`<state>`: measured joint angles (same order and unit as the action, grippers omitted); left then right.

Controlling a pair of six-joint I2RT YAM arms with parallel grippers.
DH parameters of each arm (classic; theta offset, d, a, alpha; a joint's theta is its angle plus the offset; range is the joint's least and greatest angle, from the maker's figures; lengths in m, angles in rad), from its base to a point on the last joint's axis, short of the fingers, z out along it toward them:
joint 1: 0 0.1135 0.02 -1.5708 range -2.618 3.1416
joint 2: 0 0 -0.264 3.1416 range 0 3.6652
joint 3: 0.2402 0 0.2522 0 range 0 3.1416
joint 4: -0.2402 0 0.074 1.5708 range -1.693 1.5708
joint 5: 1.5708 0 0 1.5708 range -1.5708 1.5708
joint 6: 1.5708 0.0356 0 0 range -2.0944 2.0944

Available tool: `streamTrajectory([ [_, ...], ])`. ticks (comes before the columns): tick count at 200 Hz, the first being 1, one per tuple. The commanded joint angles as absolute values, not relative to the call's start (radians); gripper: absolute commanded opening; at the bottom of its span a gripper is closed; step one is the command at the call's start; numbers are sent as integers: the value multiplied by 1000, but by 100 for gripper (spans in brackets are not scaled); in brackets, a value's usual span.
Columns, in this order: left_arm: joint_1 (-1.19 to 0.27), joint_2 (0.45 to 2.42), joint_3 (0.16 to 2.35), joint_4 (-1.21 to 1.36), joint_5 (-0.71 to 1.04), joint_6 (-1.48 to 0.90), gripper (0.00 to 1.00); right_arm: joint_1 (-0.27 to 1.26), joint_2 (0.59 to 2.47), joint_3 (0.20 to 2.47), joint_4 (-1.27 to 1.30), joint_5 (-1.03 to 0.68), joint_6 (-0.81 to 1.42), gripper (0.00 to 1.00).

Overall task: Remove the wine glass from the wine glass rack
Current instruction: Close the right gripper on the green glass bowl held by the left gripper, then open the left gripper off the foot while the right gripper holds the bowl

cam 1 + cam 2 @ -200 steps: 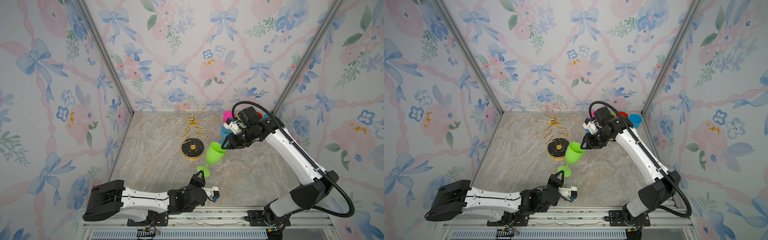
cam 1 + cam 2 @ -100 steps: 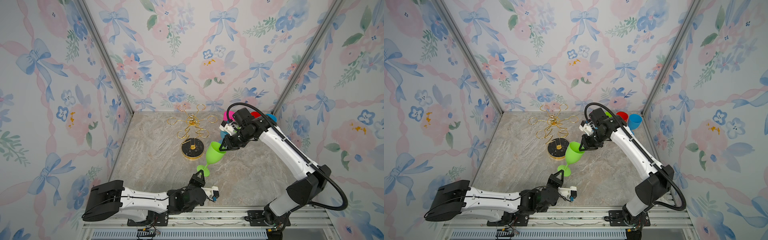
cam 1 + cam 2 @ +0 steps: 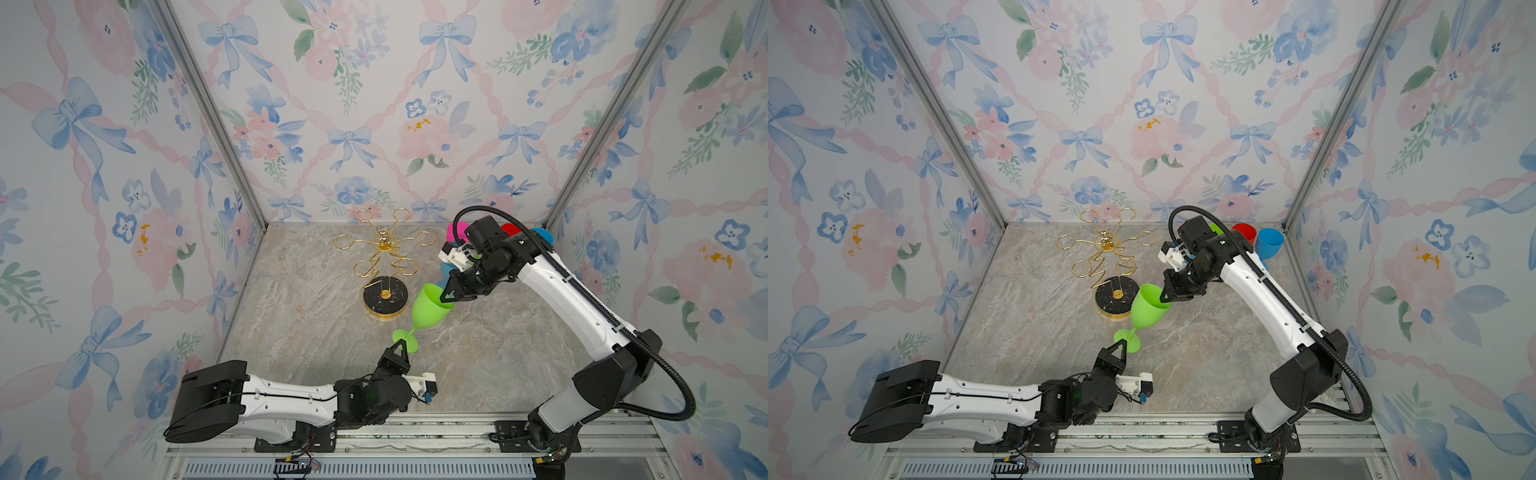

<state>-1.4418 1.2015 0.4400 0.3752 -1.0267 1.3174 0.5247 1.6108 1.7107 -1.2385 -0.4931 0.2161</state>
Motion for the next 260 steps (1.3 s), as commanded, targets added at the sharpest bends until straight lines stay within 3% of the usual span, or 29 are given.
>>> streamTrajectory([
  [1, -1451, 1211, 450, 408, -1030, 1316, 2, 538, 1606, 1721, -1252, -518, 212, 3],
  [34, -1453, 1213, 457, 409, -1022, 1314, 8, 539, 1600, 1724, -1255, -504, 213, 0],
  [52, -1453, 1219, 456, 410, -1026, 1309, 24, 539, 1595, 1728, -1256, -489, 212, 0],
  [102, -1462, 1220, 456, 407, -1018, 1276, 46, 537, 1586, 1746, -1268, -444, 209, 0],
  [138, -1480, 1211, 475, 406, -993, 1187, 74, 525, 1562, 1739, -1255, -382, 222, 0],
  [233, -1499, 1186, 571, 299, -865, 816, 80, 475, 1441, 1619, -1191, -179, 250, 0],
  [260, -1499, 1124, 601, 180, -763, 627, 90, 457, 1425, 1597, -1205, -87, 253, 0],
])
